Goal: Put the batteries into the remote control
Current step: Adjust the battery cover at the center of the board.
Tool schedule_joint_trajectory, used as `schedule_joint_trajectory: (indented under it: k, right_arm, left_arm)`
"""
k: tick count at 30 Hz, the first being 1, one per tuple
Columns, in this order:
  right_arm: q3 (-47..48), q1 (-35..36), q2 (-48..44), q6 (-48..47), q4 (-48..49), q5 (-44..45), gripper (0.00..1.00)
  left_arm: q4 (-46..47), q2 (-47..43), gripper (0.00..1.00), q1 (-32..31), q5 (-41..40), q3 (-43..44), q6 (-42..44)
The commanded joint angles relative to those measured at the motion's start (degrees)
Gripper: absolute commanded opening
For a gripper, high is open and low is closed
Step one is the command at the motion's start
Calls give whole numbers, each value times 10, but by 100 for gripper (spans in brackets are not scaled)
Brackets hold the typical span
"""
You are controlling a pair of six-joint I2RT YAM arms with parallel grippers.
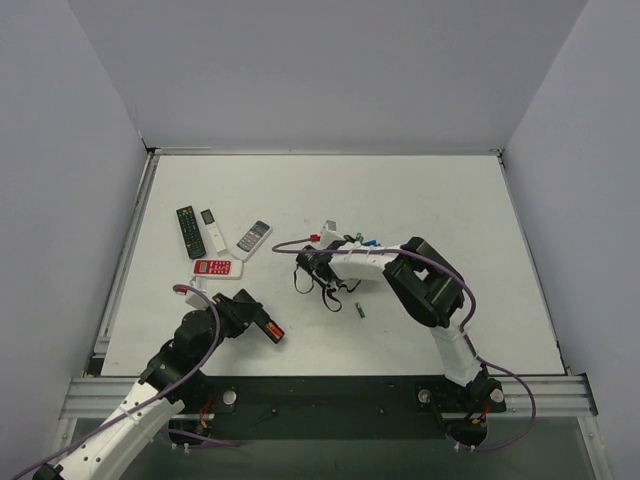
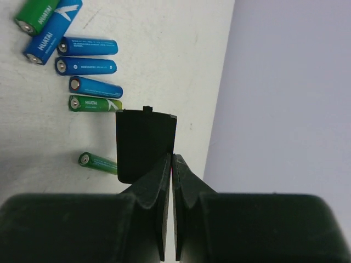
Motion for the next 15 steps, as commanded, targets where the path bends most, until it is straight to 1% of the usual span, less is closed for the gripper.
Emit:
schedule_joint_trajectory:
  k: [1, 8, 11, 15]
  right_arm:
    - [21, 37, 26, -4, -32, 83, 0]
    - [27, 84, 80, 3, -34, 92, 0]
    - [29, 94, 90, 2, -34, 93, 0]
    - [29, 109, 89, 6, -34, 70, 0]
  left_arm:
    - [-24, -16, 0, 3, -17, 31, -1]
    - [-28, -18, 0, 3, -18, 35, 0]
    - [-29, -19, 0, 3, -18, 34, 0]
    - [-28, -21, 0, 3, -17, 34, -1]
